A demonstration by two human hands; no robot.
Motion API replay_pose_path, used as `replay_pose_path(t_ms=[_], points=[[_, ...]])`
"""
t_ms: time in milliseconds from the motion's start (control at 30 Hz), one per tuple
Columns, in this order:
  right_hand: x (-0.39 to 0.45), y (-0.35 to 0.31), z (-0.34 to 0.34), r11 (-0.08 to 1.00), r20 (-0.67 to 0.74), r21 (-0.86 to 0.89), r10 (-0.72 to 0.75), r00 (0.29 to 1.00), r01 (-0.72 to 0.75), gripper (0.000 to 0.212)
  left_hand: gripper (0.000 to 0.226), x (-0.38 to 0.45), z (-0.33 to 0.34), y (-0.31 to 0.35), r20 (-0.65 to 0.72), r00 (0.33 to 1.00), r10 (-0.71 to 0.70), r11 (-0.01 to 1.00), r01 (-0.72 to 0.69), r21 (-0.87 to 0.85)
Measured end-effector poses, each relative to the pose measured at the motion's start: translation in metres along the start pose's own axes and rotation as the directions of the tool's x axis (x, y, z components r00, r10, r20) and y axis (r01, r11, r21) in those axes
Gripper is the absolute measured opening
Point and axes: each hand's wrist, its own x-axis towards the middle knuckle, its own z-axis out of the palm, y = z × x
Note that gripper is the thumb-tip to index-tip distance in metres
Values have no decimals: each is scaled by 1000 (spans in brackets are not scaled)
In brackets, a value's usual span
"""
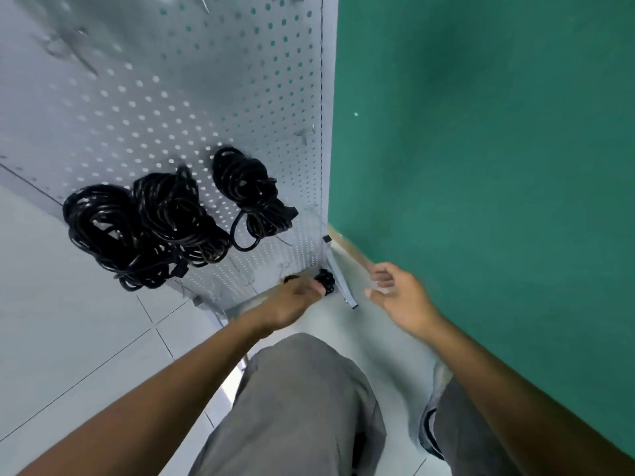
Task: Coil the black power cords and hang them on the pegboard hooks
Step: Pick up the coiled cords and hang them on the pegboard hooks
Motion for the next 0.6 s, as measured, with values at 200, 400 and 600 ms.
replay_pose_path(t_ms=[200, 400, 600], points=[[35, 68, 9, 998, 62, -55, 44, 997, -40, 40, 21, 100, 41, -66, -122, 987, -104, 989, 116, 96], [70, 119, 19, 995, 122, -70, 74, 990, -66, 41, 35, 198, 68, -129, -198, 976, -91, 933, 153, 327], [82, 146, 25, 990, 104, -1, 137, 985, -138, 39, 76, 248, 73, -168, -143, 989, -34, 812, 111, 573]])
